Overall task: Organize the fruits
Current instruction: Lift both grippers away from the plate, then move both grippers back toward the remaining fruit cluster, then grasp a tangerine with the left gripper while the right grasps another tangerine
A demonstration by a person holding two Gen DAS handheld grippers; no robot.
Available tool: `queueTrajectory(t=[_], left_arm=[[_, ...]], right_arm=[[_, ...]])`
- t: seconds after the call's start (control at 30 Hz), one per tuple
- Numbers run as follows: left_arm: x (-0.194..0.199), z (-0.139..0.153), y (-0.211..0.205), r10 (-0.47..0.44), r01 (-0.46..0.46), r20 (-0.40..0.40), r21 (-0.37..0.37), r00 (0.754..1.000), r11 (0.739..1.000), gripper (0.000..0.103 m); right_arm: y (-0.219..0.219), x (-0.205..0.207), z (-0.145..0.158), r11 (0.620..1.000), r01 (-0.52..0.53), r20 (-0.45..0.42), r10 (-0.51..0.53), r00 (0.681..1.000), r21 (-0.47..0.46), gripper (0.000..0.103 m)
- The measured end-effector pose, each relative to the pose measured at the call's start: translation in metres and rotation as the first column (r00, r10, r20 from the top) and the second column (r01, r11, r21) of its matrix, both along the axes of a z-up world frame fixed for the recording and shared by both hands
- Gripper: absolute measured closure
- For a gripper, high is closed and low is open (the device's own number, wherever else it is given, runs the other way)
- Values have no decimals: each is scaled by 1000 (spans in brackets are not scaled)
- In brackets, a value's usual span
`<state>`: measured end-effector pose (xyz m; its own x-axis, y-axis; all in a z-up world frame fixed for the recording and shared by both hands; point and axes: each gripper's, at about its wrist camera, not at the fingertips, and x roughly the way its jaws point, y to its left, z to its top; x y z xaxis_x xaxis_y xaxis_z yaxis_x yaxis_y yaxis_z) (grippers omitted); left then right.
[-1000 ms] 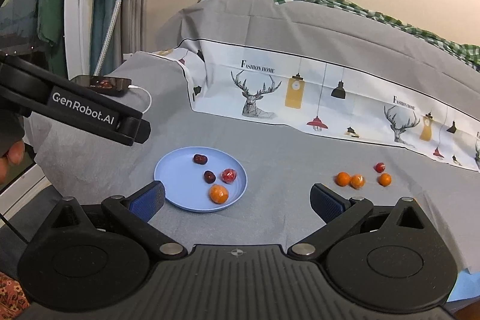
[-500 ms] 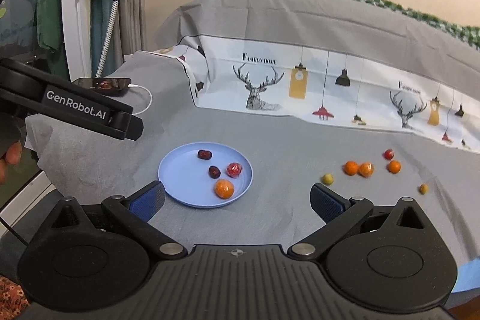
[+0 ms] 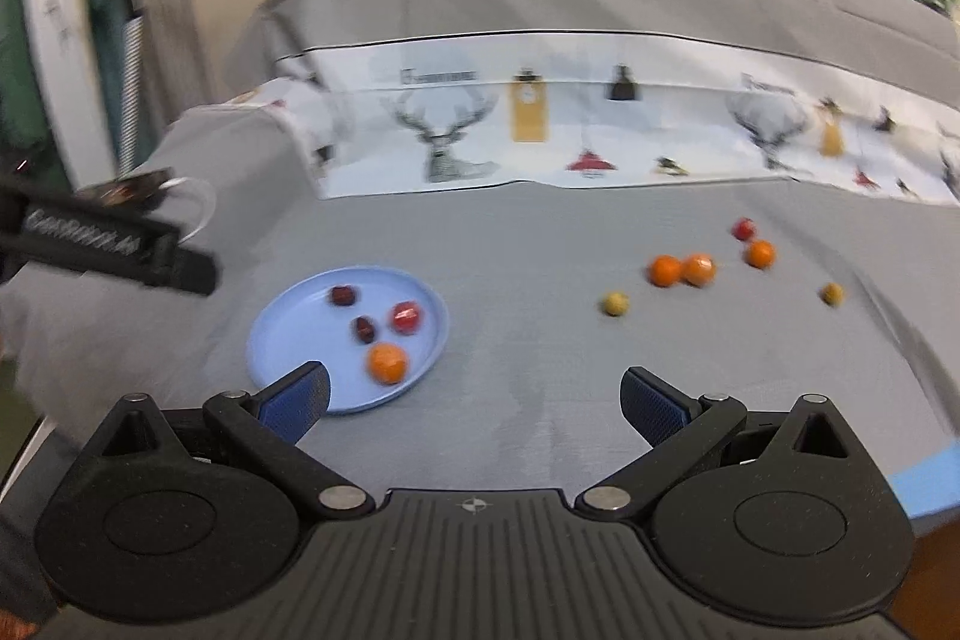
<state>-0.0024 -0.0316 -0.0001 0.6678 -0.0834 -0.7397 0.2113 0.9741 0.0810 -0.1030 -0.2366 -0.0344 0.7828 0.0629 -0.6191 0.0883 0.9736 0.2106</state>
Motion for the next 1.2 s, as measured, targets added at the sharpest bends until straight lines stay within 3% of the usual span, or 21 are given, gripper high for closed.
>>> queueTrajectory(t=[0.3, 0.53, 0.67, 0.8, 0.93, 1.0, 1.1, 1.2], left_arm=[[30, -17, -38, -38, 38, -44, 18, 998, 999, 0], [77, -44, -107, -156, 159, -101, 24, 983, 987, 0], [122, -64, -169, -295, 294, -132, -25, 946, 955, 0], [173, -97, -242, -405, 408, -123, -8, 906, 913, 0], [222, -141, -301, -471, 477, -195, -18, 860, 879, 0], [239, -161, -318, -478, 488, -224, -16, 849, 873, 0], [254, -183, -337, -512, 532, -248, 15, 822, 847, 0], [265, -202, -349, -543, 569, -276, 14, 793, 822, 0]], right_arm=[[-47, 17, -35, 976, 218, -90, -216, 972, 13, 1], [-88, 34, -64, 929, 370, -134, -368, 920, -16, 1], [-122, 60, -84, 886, 458, -118, -464, 878, -71, 1], [-160, 98, -114, 856, 504, -126, -516, 847, -114, 1], [-195, 146, -153, 828, 546, -156, -560, 814, -125, 1], [-203, 171, -172, 842, 524, -163, -539, 826, -129, 1], [-209, 204, -199, 849, 486, -153, -519, 841, -210, 1], [-223, 231, -218, 859, 475, -155, -504, 850, -191, 1]])
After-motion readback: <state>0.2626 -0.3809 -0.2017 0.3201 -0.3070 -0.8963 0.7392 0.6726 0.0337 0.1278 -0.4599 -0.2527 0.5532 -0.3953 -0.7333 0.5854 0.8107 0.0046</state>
